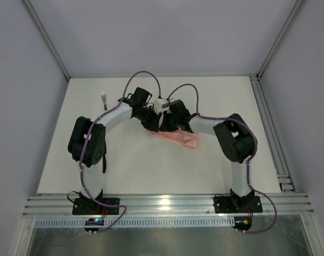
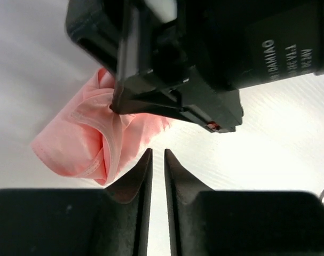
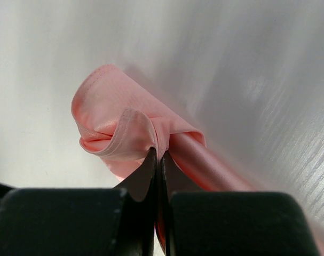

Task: Fold the napkin into a case and place the utensils inside
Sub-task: Stuff the top corner of the smaller-rectangle-folded napkin into the folded napkin.

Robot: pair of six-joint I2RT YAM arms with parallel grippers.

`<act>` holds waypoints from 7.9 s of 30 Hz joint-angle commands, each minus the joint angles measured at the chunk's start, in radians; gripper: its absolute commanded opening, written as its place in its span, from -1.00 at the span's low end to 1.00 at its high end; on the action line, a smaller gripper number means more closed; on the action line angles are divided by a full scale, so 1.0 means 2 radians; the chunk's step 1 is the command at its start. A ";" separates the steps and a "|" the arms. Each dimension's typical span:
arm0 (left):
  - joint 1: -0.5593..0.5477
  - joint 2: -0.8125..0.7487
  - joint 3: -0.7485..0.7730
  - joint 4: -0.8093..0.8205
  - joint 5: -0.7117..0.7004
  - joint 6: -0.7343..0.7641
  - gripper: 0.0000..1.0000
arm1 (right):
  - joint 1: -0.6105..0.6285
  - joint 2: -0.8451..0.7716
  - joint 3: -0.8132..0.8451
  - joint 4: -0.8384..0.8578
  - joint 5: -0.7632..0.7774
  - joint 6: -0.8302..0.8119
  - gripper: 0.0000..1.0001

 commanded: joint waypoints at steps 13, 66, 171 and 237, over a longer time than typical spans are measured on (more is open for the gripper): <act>0.028 0.014 0.037 -0.010 -0.079 0.107 -0.32 | 0.001 0.015 -0.002 0.054 -0.095 0.015 -0.93; 0.027 -0.005 -0.010 -0.012 -0.058 0.082 -0.48 | 0.000 0.029 -0.043 0.091 -0.100 0.078 -0.93; 0.053 0.066 0.025 -0.062 -0.029 0.089 -0.89 | -0.050 -0.029 0.014 0.005 -0.137 0.055 -0.51; 0.060 0.011 -0.001 0.020 -0.131 0.067 -0.60 | 0.029 0.119 -0.011 0.275 -0.031 0.319 -0.92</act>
